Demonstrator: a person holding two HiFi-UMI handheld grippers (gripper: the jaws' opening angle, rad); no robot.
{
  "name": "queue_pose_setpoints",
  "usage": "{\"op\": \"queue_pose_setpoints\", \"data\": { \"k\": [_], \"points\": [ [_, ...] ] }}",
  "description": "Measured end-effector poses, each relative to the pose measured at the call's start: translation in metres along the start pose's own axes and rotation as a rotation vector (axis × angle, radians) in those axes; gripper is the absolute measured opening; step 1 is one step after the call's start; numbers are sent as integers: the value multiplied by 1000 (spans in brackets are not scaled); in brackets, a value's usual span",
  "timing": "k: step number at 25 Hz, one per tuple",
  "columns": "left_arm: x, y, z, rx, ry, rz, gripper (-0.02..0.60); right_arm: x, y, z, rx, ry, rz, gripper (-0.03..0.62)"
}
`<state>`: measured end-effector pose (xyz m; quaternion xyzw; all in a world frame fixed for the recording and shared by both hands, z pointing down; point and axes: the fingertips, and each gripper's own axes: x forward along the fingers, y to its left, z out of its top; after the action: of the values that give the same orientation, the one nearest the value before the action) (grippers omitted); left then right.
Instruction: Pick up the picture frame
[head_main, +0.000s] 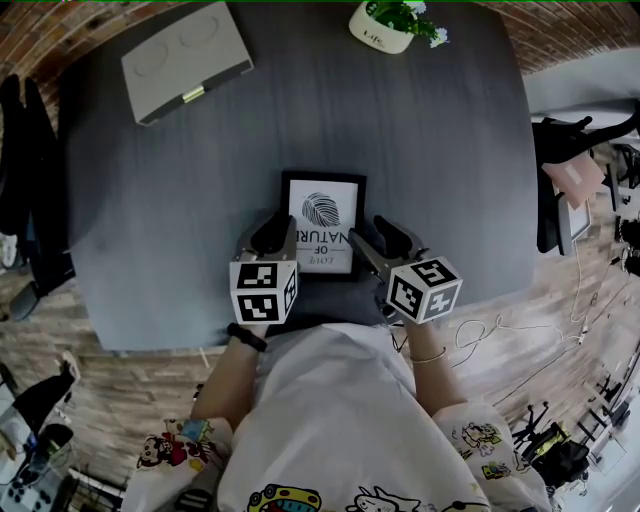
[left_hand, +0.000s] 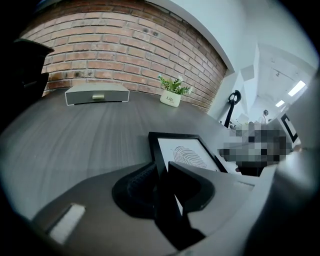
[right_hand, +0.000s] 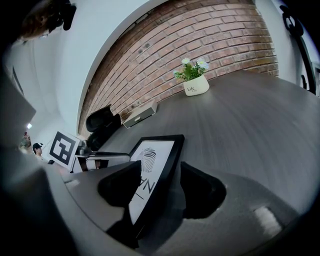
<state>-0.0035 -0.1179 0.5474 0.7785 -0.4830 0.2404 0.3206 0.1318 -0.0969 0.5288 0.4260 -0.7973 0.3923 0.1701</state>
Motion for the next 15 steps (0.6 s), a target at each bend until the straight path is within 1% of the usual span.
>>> {"op": "queue_pose_setpoints", "data": {
  "k": [7, 15],
  "points": [
    [-2, 7, 3, -76, -7, 5, 80, 1, 2, 0, 22, 1, 11, 227],
    [-3, 16, 7, -195, -12, -17, 80, 6, 11, -5, 146, 24, 102, 225]
  ]
}}
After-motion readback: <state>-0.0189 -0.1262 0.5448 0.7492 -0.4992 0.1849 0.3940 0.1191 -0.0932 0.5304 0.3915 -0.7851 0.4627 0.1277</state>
